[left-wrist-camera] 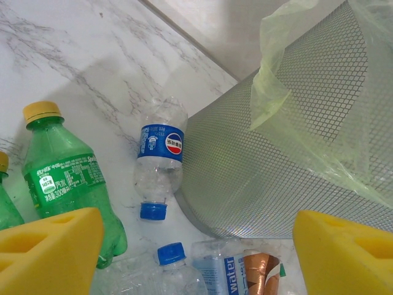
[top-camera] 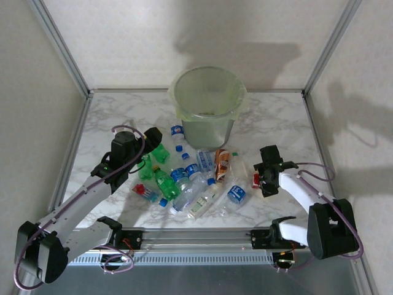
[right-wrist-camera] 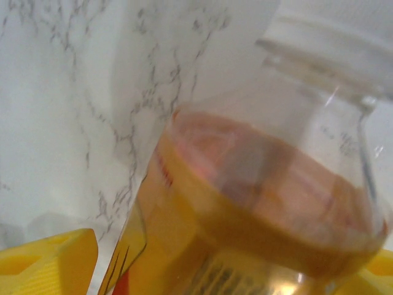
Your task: Put the plastic bottles in the bin
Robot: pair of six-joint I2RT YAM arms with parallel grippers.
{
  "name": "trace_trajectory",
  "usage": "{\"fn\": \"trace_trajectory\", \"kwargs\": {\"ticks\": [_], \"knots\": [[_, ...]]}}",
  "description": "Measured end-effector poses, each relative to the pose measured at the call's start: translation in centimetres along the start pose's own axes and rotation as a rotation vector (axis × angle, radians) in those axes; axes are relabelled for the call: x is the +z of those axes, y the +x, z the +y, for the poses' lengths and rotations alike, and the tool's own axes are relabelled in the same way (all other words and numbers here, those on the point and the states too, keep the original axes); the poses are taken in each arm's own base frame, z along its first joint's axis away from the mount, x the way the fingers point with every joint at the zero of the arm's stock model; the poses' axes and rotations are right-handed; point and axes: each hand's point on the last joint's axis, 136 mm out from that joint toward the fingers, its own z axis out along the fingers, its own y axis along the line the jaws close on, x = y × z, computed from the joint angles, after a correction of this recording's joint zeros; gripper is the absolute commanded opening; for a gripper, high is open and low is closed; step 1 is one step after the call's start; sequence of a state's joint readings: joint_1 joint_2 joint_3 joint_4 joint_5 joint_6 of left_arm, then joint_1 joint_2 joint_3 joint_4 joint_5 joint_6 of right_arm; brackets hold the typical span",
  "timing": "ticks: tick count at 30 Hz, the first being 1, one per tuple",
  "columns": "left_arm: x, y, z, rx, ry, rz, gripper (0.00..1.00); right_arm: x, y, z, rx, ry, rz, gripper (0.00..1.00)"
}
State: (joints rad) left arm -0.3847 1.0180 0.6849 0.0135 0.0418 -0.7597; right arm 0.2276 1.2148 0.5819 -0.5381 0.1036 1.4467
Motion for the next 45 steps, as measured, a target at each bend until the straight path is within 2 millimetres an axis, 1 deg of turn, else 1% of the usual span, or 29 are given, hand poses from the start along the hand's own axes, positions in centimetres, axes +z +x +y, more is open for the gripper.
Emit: {"fn": "trace_trajectory", "kwargs": {"ticks": [3, 11, 19, 21, 24, 27, 29, 32, 37, 41, 42, 44, 45], "knots": [[0.0, -0.1, -0.1, 0.0, 0.002, -0.001, 0.78, 0.3, -0.3, -0.1, -0.015, 0.01, -0.008, 0.81], [-0.1, -0.1, -0.1, 0.0, -0.001, 0.002, 0.78, 0.3, -0.8, 0.3, -0.079, -0.008, -0.034, 0.69], [-0.1, -0.2, -0.3, 0.0, 0.001, -0.001, 0.77, 0.3, -1.0, 0.4, -0.146, -0.007, -0.046, 0.63], [-0.1, -0.4, -0.5, 0.0, 0.004, -0.003, 0.77, 0.0, -1.3, 0.5, -0.166, -0.006, -0.06, 0.63], [-0.1, -0.6, -0.7, -0.001, 0.009, -0.007, 0.77, -1.1, -1.8, 1.6, -0.196, -0.032, -0.086, 0.63], [-0.1, -0.8, -0.9, -0.001, 0.011, -0.009, 0.77, -3.5, -2.7, 3.8, -0.232, -0.091, -0.129, 0.62], [-0.2, -1.0, -1.1, -0.001, 0.015, -0.012, 0.77, -5.9, -3.5, 5.9, -0.257, -0.146, -0.169, 0.62], [-0.3, -1.2, -1.4, -0.002, 0.019, -0.016, 0.77, -10.2, -4.8, 9.4, -0.297, -0.242, -0.235, 0.62], [-0.3, -1.2, -1.4, -0.002, 0.02, -0.017, 0.76, -16.8, -6.0, 14.0, -0.371, -0.384, -0.317, 0.64], [-0.3, -1.2, -1.4, -0.002, 0.02, -0.017, 0.76, -21.1, -6.1, 17.7, -0.448, -0.485, -0.344, 0.64], [-0.3, -1.2, -1.4, -0.002, 0.021, -0.017, 0.76, -21.8, -5.9, 18.6, -0.469, -0.508, -0.343, 0.64], [-0.3, -1.2, -1.4, -0.002, 0.021, -0.016, 0.76, -23.2, -5.0, 20.7, -0.526, -0.563, -0.337, 0.64], [-0.3, -1.2, -1.4, -0.002, 0.021, -0.017, 0.76, -23.7, -4.4, 21.5, -0.552, -0.584, -0.329, 0.64]]}}
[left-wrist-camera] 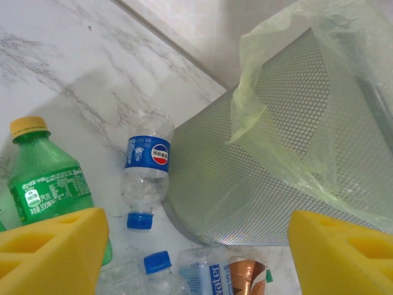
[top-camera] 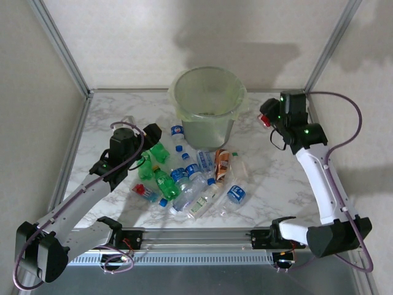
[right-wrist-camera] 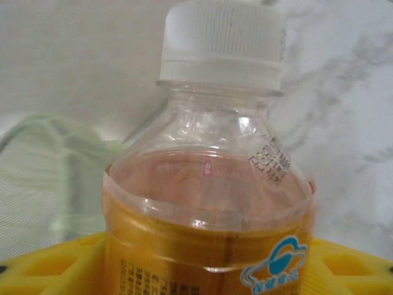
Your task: Put the plastic bottles in the bin
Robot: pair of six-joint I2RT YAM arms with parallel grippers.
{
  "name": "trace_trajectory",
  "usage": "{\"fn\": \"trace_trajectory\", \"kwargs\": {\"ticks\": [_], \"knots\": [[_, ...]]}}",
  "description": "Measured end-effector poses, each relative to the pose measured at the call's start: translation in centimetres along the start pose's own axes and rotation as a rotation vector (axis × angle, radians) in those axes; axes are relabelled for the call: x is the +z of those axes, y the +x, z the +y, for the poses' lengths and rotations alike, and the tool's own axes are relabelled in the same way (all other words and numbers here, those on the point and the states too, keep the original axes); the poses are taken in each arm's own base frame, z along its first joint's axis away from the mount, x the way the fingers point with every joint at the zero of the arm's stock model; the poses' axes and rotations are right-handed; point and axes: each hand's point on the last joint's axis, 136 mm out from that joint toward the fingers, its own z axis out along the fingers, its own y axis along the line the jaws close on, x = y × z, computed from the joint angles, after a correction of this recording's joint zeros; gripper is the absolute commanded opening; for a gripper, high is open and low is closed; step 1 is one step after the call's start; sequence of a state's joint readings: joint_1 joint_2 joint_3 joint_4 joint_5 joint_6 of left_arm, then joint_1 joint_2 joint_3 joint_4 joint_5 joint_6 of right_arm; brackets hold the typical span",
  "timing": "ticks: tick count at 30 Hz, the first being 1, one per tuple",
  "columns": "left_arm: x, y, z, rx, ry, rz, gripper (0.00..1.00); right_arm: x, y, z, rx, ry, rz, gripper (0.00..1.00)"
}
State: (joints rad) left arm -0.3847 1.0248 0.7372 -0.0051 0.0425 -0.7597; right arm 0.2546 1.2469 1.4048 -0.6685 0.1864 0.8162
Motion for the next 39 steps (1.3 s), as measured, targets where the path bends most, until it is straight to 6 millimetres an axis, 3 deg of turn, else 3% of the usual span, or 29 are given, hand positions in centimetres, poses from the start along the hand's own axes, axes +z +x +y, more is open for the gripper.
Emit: {"fn": "trace_trajectory", "kwargs": {"ticks": [8, 14, 21, 26, 33, 39], "knots": [[-0.1, 0.6, -0.4, 0.008, 0.011, 0.017, 0.76, -0.7, 0.6, 11.1, -0.192, -0.246, 0.032, 0.66], [-0.3, 2.3, -1.8, 0.033, 0.051, 0.064, 0.76, 0.7, 2.1, 15.4, -0.294, -0.302, 0.053, 0.67], [-0.8, 4.9, -3.8, 0.101, 0.111, 0.129, 0.76, 4.3, 3.9, 15.9, -0.348, -0.26, 0.099, 0.73], [-1.3, 7.3, -5.3, 0.169, 0.157, 0.183, 0.77, 4.9, 4.3, 15.5, -0.366, -0.237, 0.11, 0.82], [-1.5, 12.8, -6.7, 0.325, 0.199, 0.314, 0.79, 4.2, 3.9, 15.8, -0.381, -0.231, 0.076, 0.84], [-1.8, 18.4, -8.0, 0.514, 0.227, 0.444, 0.79, -0.3, 4.0, 15.0, -0.401, -0.264, 0.04, 0.86]]}}
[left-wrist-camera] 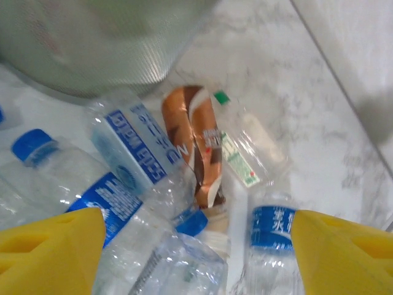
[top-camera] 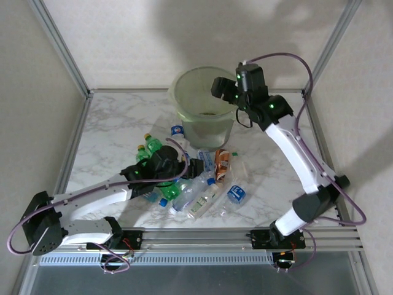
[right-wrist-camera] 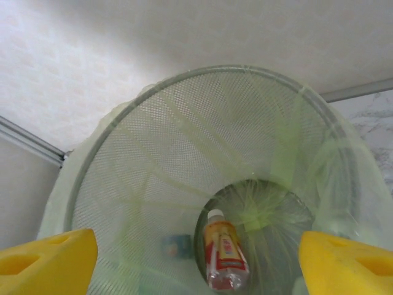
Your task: Put the plastic bottles in the bin
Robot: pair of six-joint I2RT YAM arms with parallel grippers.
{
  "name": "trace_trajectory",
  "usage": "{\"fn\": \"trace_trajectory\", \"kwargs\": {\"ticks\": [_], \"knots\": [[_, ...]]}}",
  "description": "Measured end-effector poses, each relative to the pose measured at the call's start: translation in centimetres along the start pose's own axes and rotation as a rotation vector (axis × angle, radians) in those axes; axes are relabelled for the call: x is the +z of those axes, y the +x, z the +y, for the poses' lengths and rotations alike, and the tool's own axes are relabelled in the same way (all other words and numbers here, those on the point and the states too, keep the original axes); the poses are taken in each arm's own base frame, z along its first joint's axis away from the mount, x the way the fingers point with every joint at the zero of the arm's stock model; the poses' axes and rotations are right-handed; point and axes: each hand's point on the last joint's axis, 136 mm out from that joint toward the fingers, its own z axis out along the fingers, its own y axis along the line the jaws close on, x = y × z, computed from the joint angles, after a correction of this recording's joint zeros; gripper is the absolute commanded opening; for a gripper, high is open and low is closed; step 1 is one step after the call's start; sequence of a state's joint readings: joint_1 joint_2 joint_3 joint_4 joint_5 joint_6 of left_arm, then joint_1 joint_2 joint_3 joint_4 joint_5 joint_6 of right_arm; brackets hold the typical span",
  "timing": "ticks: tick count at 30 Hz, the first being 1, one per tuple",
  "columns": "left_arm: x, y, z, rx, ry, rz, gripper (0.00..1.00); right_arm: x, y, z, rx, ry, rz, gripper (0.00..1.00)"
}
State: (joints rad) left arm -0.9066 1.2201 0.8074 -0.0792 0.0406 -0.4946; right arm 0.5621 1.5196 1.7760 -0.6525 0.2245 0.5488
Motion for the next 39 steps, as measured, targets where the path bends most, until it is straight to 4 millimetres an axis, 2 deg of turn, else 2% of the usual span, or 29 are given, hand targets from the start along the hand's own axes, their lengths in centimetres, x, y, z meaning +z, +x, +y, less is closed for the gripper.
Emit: {"fn": "trace_trajectory", "kwargs": {"ticks": [4, 8, 10, 16, 24, 30, 39], "knots": [[1.5, 3.0, -1.4, 0.111, -0.012, 0.095, 0.8, -3.8, 0.2, -1.6, 0.01, 0.009, -0.04, 0.87], [2.2, 5.0, -1.5, 0.185, -0.042, 0.156, 0.82, -5.8, 1.2, -3.1, 0.027, 0.025, -0.053, 0.89], [2.4, 5.6, -1.4, 0.218, -0.058, 0.176, 0.87, -6.2, 2.1, -4.0, 0.035, 0.043, -0.048, 0.89], [2.7, 6.3, -1.3, 0.276, -0.087, 0.204, 0.86, -6.1, 3.9, -5.3, 0.048, 0.074, -0.015, 0.9], [3.7, 7.5, -0.1, 0.309, -0.145, 0.242, 0.86, -6.1, 3.9, -5.3, 0.062, 0.072, -0.016, 0.9], [3.8, 7.4, 0.3, 0.314, -0.168, 0.234, 0.86, -6.0, 4.0, -5.3, 0.061, 0.072, -0.012, 0.93], [4.4, 8.1, 1.1, 0.341, -0.197, 0.258, 0.8, -5.4, 5.1, -5.9, 0.058, 0.088, 0.012, 0.93]]}}
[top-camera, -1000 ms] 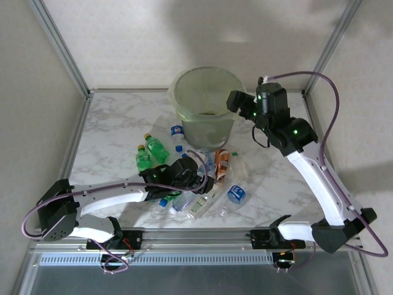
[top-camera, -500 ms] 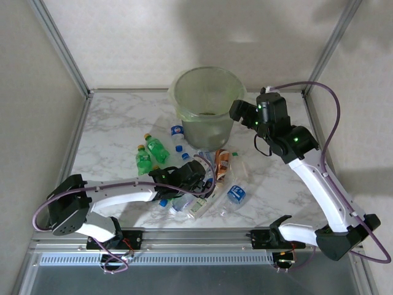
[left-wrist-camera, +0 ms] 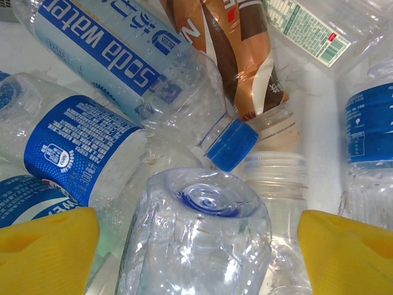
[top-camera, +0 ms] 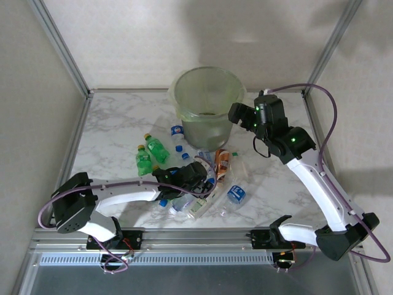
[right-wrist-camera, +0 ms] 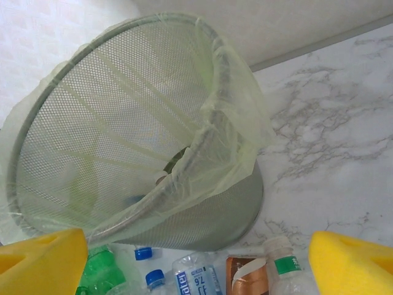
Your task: Put the plastic bottles in the bin
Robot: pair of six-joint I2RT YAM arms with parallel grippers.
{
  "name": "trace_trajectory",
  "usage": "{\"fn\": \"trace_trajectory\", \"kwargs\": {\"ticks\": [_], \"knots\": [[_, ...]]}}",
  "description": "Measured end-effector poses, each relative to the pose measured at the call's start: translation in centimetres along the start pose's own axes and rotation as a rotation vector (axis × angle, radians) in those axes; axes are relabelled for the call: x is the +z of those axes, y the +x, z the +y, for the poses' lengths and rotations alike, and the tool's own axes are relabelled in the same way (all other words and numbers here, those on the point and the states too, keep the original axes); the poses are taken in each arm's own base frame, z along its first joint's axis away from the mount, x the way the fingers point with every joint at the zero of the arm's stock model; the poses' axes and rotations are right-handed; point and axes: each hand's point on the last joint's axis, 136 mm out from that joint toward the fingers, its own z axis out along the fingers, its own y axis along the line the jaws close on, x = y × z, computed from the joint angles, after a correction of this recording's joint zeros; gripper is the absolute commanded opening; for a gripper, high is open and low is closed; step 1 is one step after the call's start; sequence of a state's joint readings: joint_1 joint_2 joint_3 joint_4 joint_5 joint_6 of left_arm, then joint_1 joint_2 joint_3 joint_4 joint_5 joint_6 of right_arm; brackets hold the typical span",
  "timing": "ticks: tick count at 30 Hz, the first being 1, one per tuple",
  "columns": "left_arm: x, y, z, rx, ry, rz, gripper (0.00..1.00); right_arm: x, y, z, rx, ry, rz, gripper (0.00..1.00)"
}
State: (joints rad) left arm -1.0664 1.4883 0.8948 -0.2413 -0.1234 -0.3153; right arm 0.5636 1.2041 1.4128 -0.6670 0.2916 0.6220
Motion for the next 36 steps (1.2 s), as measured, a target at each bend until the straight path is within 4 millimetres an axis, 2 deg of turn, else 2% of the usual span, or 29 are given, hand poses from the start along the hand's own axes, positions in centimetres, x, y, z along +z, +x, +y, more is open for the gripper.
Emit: {"fn": "trace_trajectory", "kwargs": {"ticks": [29, 36], "knots": [[0.4, 0.3, 0.6, 0.007, -0.037, 0.006, 0.56, -0.4, 0.4, -0.5, 0.022, -0.006, -0.011, 0.92], [-0.7, -0.5, 0.7, -0.005, -0.035, -0.018, 0.52, -0.4, 0.2, -0.4, 0.024, -0.009, -0.017, 0.92]]}}
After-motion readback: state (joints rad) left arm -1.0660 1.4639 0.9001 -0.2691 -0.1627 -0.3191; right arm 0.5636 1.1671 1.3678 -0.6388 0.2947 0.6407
